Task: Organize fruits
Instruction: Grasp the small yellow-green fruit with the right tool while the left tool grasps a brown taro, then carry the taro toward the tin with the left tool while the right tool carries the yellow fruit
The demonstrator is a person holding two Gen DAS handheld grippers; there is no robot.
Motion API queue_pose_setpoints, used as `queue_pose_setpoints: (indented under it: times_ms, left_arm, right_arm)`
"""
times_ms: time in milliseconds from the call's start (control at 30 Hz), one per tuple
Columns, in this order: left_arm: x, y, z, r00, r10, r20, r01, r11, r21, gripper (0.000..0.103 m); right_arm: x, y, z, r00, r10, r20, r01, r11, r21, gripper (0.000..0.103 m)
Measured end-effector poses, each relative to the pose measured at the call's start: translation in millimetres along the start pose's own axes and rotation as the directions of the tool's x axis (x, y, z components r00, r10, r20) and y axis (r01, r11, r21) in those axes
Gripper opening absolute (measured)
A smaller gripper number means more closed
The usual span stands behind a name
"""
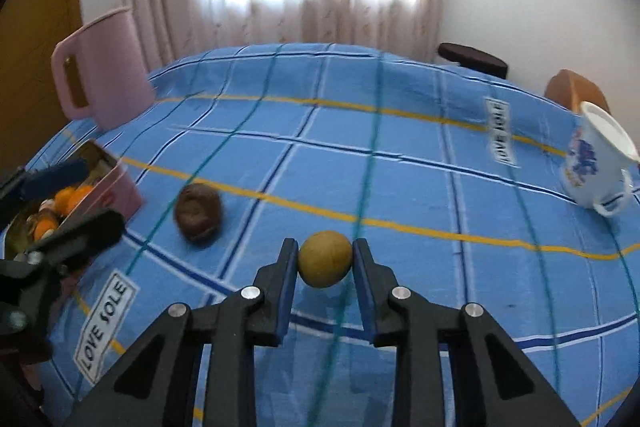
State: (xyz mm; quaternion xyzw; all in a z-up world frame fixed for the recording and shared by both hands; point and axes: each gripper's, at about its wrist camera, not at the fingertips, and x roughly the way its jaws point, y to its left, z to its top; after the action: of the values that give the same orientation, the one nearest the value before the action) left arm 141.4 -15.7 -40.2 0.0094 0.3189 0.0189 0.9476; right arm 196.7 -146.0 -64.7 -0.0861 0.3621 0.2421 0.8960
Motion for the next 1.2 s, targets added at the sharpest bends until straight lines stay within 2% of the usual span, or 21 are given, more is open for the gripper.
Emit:
queue_pose_setpoints:
  times_ms: [67,167,333,433,500,567,667,900,1200]
  left_arm:
    - [13,-4,2,1.0,-0.004,-0.03,0.005,1.0,0.007,0.079]
    - [29,-7,3,0.997,-0.017,-0.069,0.016,1.0,-0.009,0.079]
    - [50,-10,5,0.991,-0.048,-0.123,0.044,0.999,-0.03,0.075]
    - [62,-8,6,0.986,-0.068,-0.153,0.061,0.997,-0.048,0.062]
    - [69,-6,5,0.982,-0.074,-0.175,0.063,0.996,-0.065,0.062]
    - [74,-2,5,0.975,-0.108,-0.195,0.089,0.991,-0.103,0.051]
    - [80,-4,4,0.97,-0.117,-0.215,0.096,0.99,-0.105,0.039]
    - [76,-3,2,0.969,-0.135,-0.206,0.114,0.987,-0.11,0.038]
    - [57,-4,5,0.986,-0.119,-0.113,0.109,0.99,-0.088,0.038]
  right_arm:
    - [-3,-8,1,1.0,-0.016,0.016,0.016,1.0,0.014,0.029]
    - [-5,-16,0,1.0,0.008,0.027,-0.009,0.999,0.035,0.029]
    - [-10,-6,-1,0.999,-0.007,0.054,0.007,1.0,-0.004,0.029]
    - [-11,-5,0,0.998,-0.008,0.059,0.009,1.0,-0.011,0.029]
    - [-10,-8,-1,0.999,-0.003,0.055,0.003,1.0,-0.001,0.029]
    - [-9,-8,-1,0.999,0.0,0.05,0.0,1.0,0.003,0.029]
    - [-9,-6,-1,0.999,-0.005,0.048,0.006,1.0,-0.006,0.029]
    - [-17,-6,-2,0.996,-0.002,0.086,0.002,1.0,-0.005,0.029]
    - [-32,-8,-4,0.986,0.008,0.165,-0.009,1.0,0.004,0.029]
